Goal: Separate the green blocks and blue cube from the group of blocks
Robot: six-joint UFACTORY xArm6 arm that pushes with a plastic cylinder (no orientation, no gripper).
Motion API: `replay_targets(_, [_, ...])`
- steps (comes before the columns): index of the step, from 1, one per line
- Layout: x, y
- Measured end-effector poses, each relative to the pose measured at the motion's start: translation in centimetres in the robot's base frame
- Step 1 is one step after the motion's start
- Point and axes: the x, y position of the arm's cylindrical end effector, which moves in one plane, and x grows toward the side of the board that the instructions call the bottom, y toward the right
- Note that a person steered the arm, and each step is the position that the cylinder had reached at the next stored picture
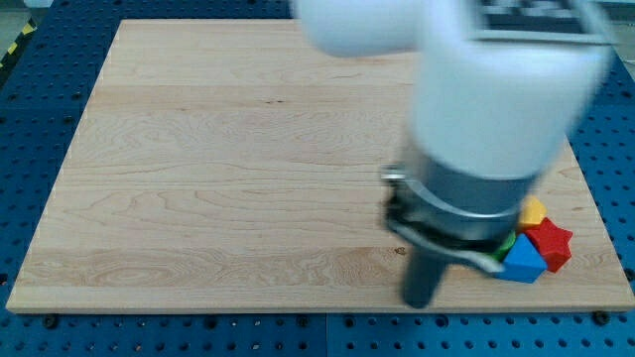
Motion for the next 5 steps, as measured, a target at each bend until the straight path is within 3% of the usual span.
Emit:
replay_targets(2, [0.0, 5.0])
replay_targets(5, [-0.2, 6.3])
